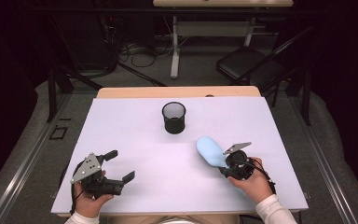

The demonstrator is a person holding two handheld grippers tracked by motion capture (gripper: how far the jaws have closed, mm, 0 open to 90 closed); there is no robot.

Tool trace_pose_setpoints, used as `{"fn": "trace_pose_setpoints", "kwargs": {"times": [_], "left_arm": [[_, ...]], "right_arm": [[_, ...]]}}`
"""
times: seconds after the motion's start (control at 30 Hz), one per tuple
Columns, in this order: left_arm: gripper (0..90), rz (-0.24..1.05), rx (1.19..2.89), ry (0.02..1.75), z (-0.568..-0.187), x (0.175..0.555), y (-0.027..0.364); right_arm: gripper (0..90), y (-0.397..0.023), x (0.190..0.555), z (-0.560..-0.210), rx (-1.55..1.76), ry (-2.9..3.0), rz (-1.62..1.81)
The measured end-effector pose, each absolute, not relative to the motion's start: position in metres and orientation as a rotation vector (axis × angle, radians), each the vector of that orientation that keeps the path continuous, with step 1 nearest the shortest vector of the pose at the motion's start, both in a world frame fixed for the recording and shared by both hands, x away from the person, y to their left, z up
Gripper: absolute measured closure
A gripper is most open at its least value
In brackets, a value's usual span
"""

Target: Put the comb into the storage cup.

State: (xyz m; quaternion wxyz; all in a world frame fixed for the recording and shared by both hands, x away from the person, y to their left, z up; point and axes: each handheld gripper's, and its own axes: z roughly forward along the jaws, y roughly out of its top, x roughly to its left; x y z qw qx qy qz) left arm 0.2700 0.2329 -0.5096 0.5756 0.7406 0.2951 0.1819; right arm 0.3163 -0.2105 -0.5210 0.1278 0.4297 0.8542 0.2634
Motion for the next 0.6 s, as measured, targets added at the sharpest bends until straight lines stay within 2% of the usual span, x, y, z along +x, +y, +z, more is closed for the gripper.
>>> {"fn": "trace_pose_setpoints", "kwargs": {"times": [0.6], "left_arm": [[0.4, 0.419, 1.736, 0.695, -0.51, 0.271, 0.233]], "right_arm": [[69.7, -0.204, 0.328, -0.504, 1.239, 2.433, 0.85]]}}
